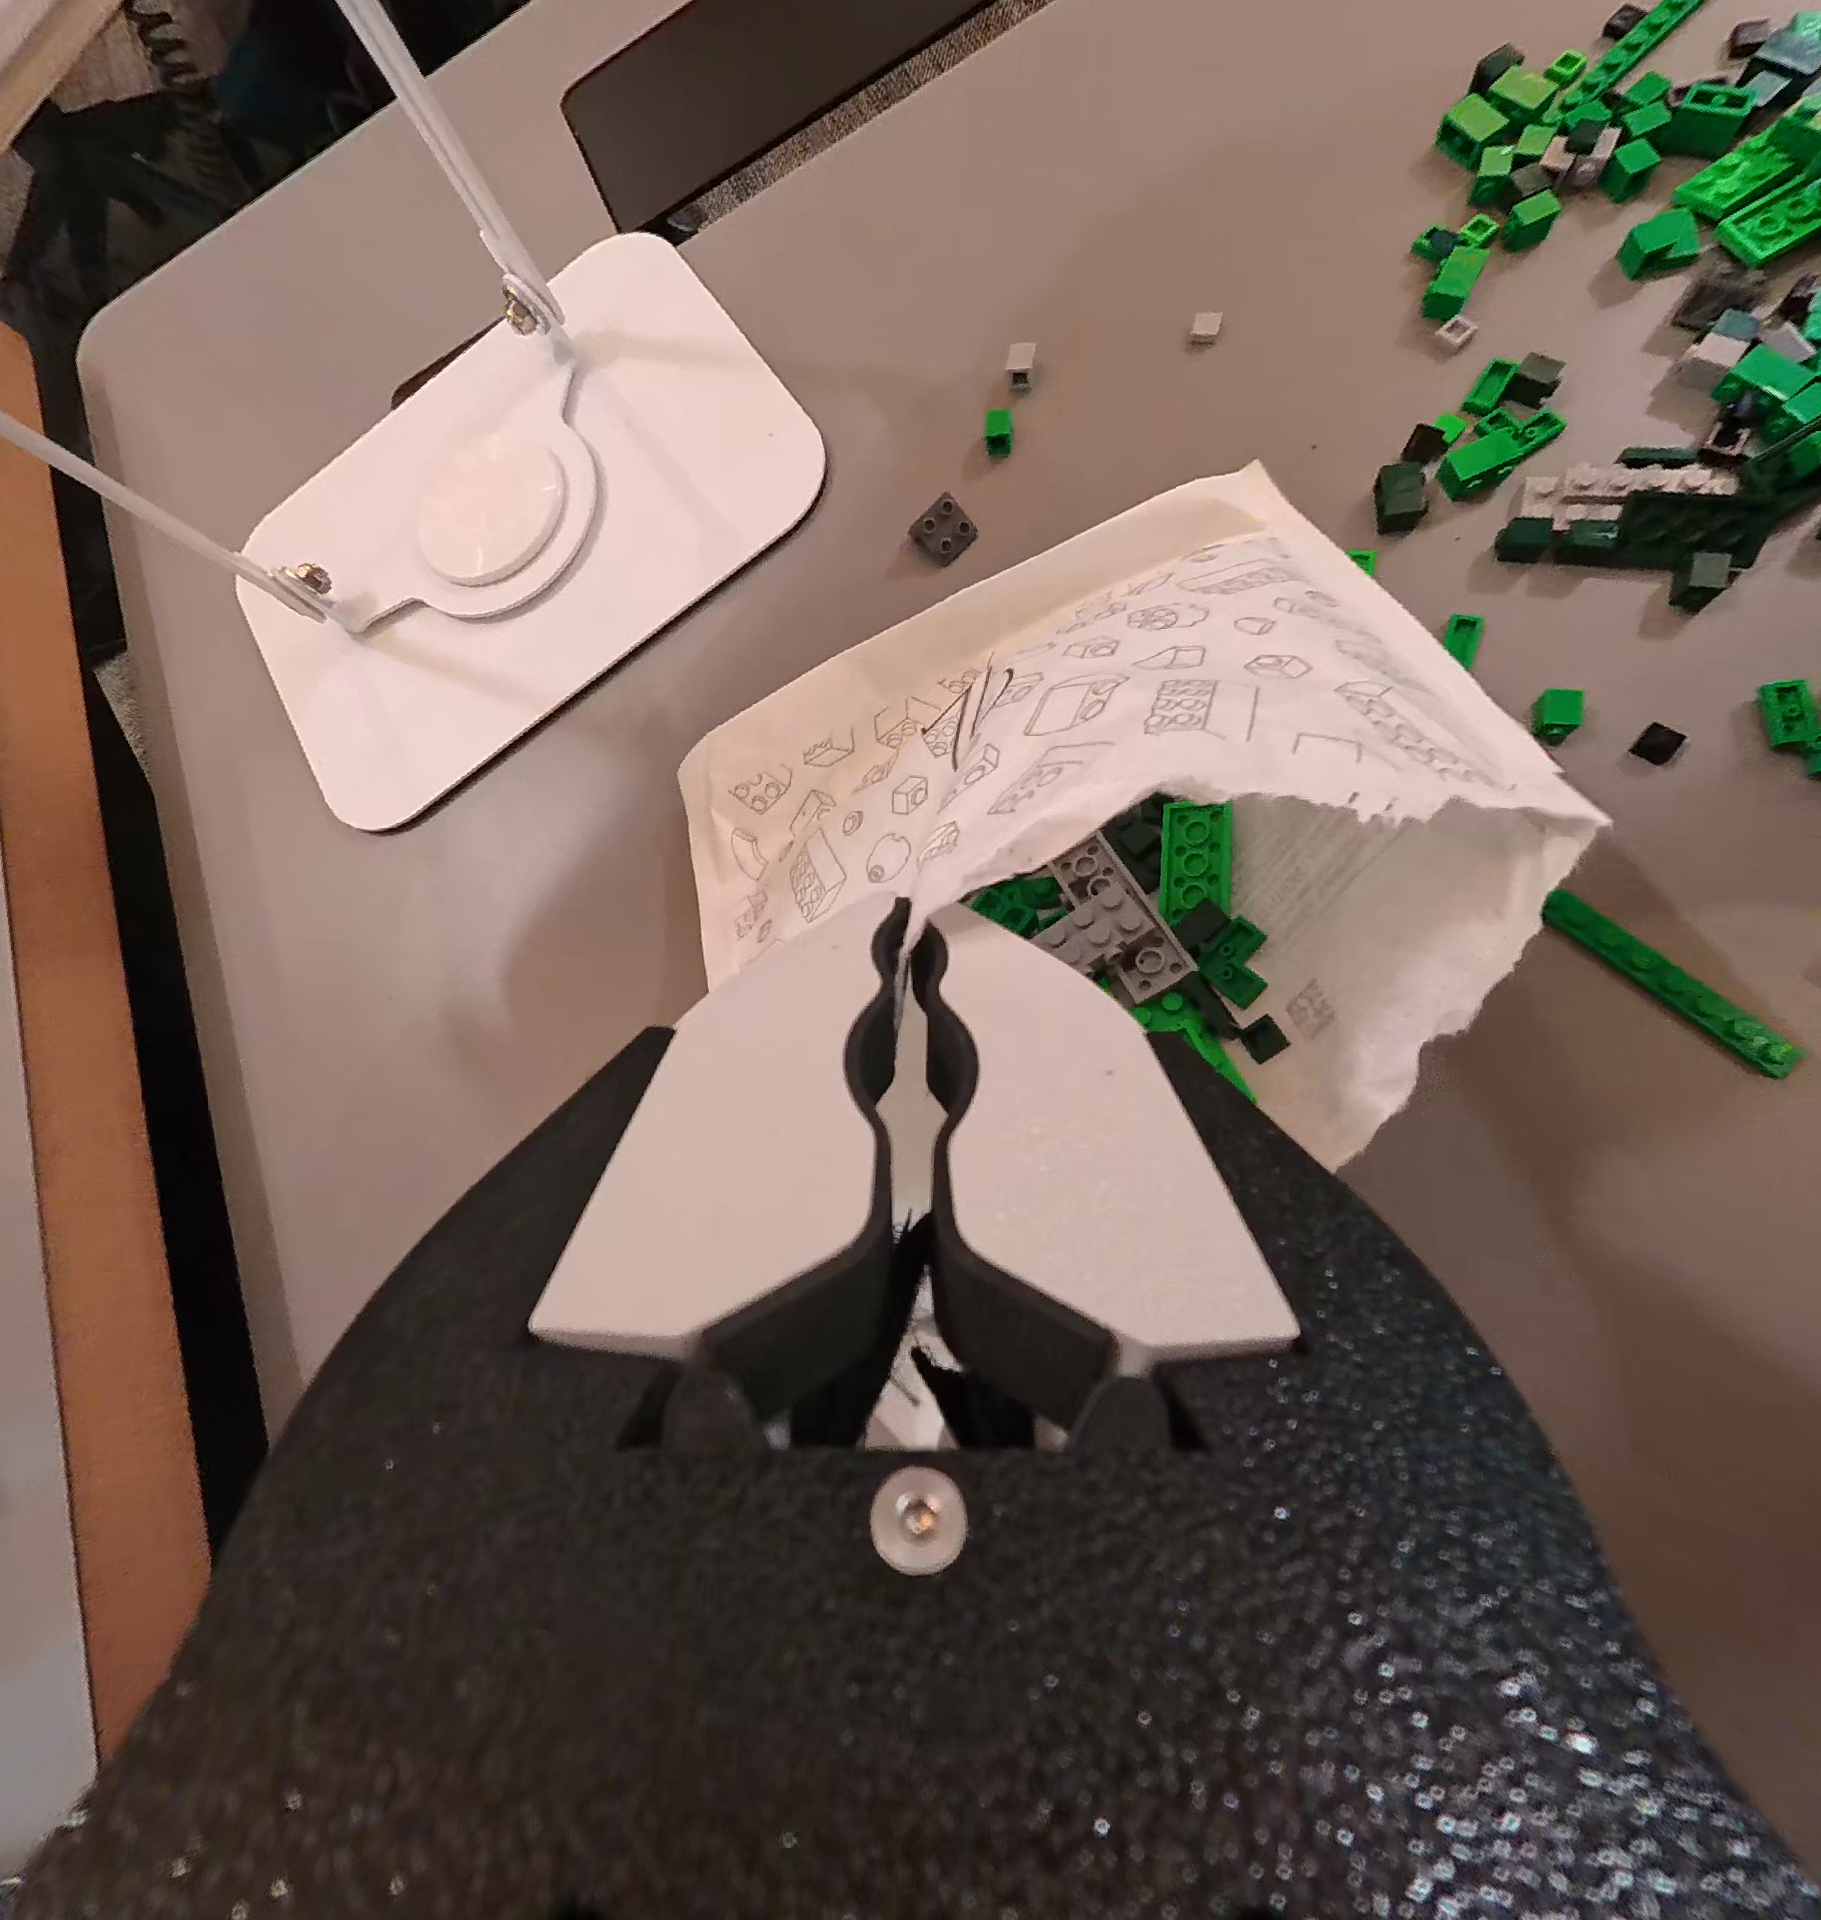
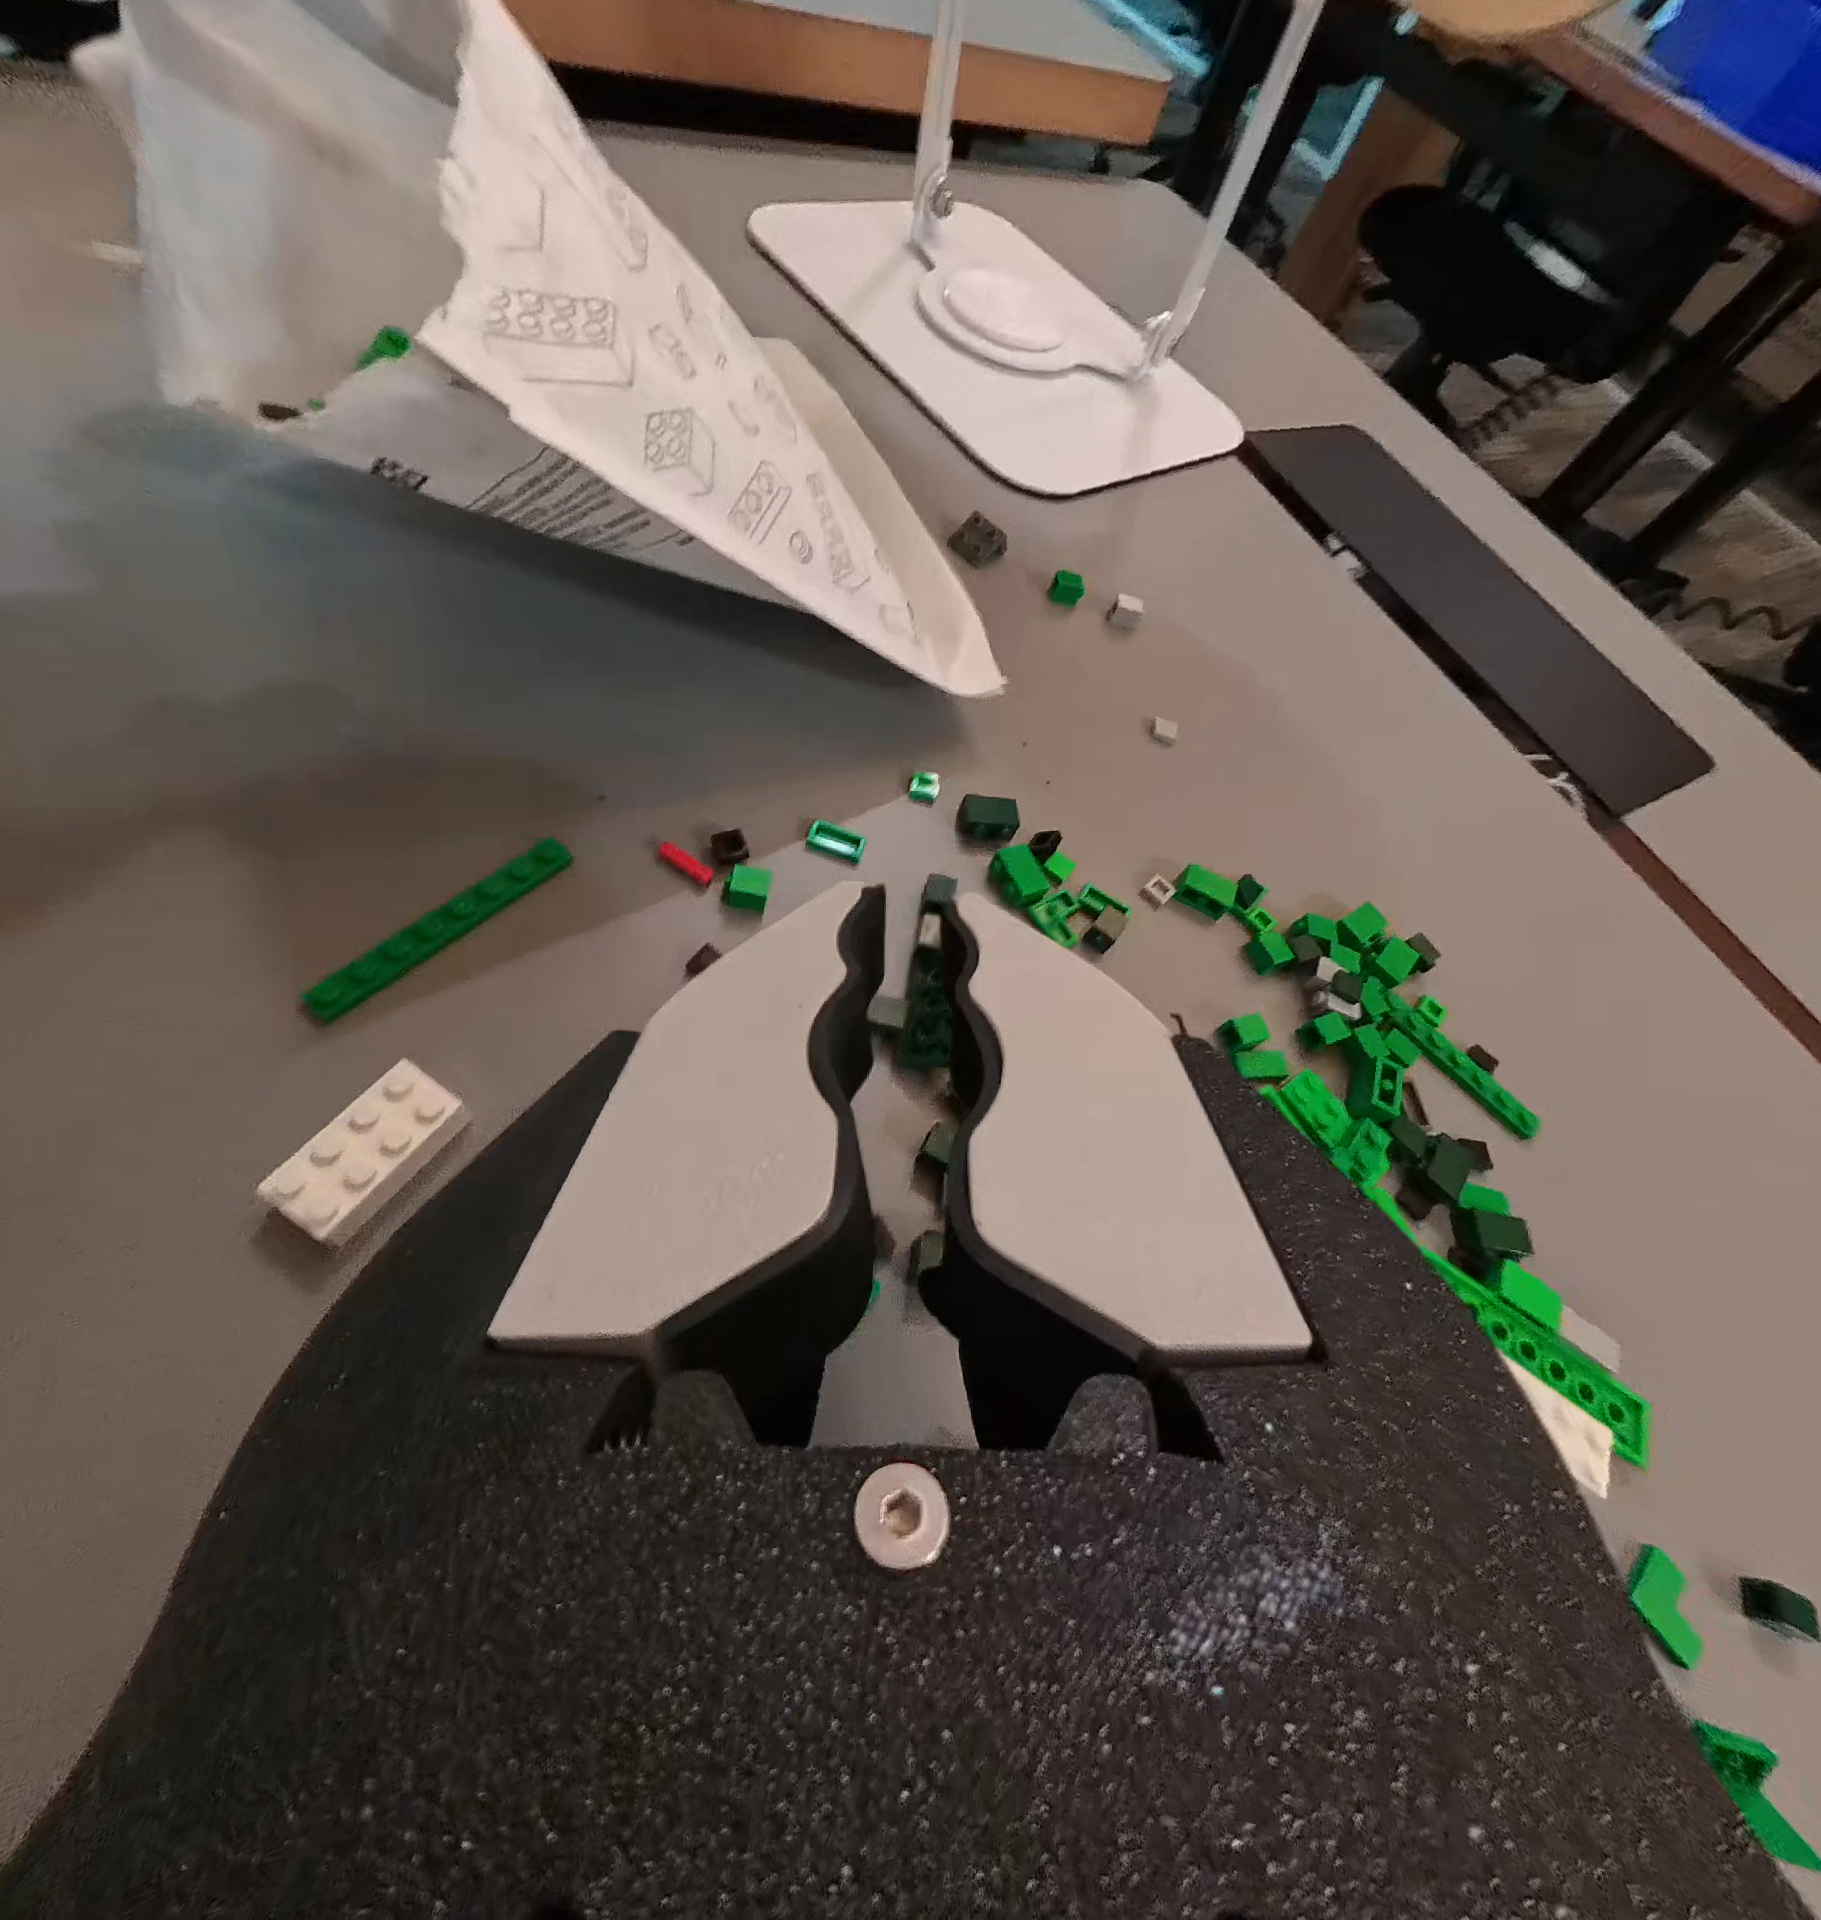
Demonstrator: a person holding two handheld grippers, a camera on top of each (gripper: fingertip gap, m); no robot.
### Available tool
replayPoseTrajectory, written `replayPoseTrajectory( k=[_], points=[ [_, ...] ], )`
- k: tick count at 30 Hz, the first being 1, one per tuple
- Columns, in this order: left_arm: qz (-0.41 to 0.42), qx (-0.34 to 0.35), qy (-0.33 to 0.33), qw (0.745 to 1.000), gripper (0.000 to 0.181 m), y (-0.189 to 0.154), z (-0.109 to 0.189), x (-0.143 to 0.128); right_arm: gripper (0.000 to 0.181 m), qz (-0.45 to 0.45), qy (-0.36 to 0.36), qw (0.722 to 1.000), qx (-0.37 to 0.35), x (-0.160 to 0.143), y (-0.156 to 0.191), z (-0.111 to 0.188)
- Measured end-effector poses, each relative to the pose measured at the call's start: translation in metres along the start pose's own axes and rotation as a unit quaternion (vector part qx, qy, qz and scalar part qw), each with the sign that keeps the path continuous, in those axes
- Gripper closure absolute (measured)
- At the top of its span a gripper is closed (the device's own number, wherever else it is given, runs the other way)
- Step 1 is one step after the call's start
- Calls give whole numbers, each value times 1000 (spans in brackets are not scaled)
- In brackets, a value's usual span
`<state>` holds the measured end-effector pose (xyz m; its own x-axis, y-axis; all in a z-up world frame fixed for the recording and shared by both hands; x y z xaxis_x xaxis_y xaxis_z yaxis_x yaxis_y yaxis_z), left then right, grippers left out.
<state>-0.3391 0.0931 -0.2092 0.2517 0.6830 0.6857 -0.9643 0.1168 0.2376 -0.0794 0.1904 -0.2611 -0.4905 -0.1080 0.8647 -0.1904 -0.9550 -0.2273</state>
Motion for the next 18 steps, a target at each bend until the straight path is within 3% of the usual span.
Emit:
replayPoseTrajectory(
  k=[3,12,18],
  points=[
    [1,-1,-1,1000,181,1,0,-1,174,-13,40,998,46,-10,1,3],
    [-5,-15,1,1000,181,-3,-1,0,174,42,168,983,58,-26,16,-16],
    [-9,-22,2,1000,181,-6,-1,1,170,16,192,977,93,-29,17,-6]
  ],
)
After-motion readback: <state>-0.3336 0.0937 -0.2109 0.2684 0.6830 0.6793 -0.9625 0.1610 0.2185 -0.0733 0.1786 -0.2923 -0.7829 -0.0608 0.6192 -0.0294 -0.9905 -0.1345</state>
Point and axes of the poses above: each gripper's, where its closed fingertips meet, z back along the fingers, x out of its top, y = z × x across the jaws, the point moved 8 cm from there along z, back along the fingers, and after that the axes turned 1 degree about -y, right-handed, at the moved point
